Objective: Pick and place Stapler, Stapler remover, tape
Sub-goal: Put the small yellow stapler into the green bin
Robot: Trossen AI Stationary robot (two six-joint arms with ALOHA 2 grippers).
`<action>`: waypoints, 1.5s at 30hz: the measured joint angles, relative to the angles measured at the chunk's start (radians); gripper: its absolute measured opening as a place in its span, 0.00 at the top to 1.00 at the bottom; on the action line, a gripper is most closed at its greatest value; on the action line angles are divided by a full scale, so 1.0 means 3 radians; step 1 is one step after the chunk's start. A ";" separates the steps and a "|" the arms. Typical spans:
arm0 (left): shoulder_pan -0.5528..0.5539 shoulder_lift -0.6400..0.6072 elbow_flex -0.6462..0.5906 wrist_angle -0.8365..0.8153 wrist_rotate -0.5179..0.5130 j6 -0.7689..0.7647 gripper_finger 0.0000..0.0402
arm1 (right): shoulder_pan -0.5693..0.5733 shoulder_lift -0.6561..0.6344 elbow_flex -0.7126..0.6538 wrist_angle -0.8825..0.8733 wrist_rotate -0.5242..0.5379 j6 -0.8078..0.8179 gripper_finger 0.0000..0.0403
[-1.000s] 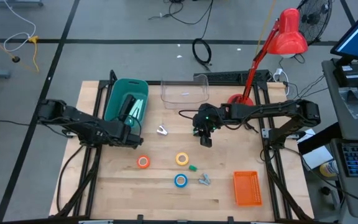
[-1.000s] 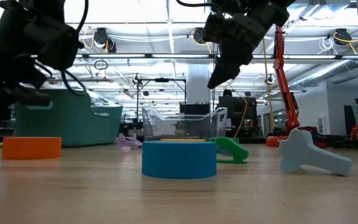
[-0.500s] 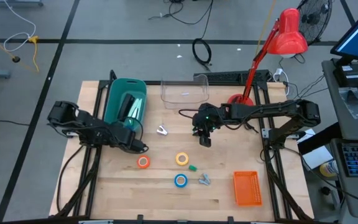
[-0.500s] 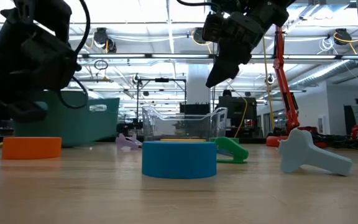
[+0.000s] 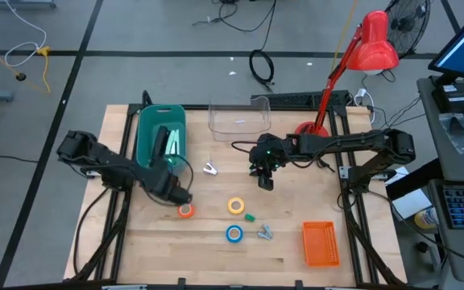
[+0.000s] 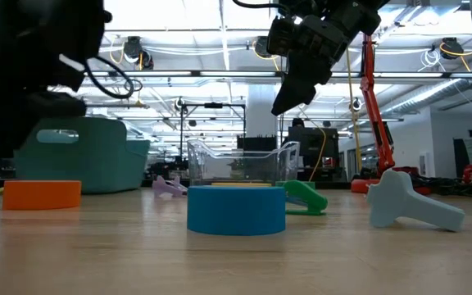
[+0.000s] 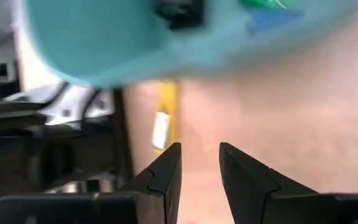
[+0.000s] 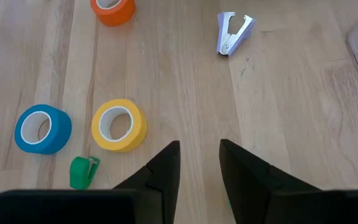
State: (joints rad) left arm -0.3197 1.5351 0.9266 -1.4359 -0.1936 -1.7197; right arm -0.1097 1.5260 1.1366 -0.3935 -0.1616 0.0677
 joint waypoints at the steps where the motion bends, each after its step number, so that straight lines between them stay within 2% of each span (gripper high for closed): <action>1: -0.0072 0.0011 -0.0013 0.0053 0.0043 0.0027 0.72 | 0.0000 -0.0001 0.0000 -0.0002 0.0000 0.0000 0.74; 6: -0.0294 0.0035 -0.0122 0.0274 0.0158 0.0017 0.72 | 0.0000 -0.0001 0.0000 0.0000 0.0001 -0.0001 0.74; 11: -0.0302 0.0034 -0.0380 0.0780 0.0334 0.0065 0.72 | 0.0000 -0.0001 0.0000 -0.0001 0.0004 -0.0001 0.74; 16: -0.0309 0.0029 -0.0552 0.0556 0.0695 0.0019 0.72 | 0.0000 -0.0001 0.0000 -0.0001 0.0004 -0.0001 0.74; 18: -0.0312 0.0027 -0.0578 0.0442 0.0666 0.0030 0.72 | 0.0000 -0.0001 0.0000 0.0001 0.0005 -0.0001 0.74; 35: -0.0009 0.0105 -0.0664 0.0558 0.0307 -0.0247 0.72 | 0.0000 -0.0001 0.0000 0.0052 0.0001 0.0074 0.74; 45: 0.0384 0.0510 -0.0661 0.0547 0.0469 -0.0061 0.72 | 0.0001 -0.0001 0.0000 0.0050 -0.0001 0.0085 0.74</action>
State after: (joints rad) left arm -0.2044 1.6879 0.7284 -1.2718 -0.0528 -1.7378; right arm -0.1093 1.5257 1.1366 -0.3786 -0.1619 0.0931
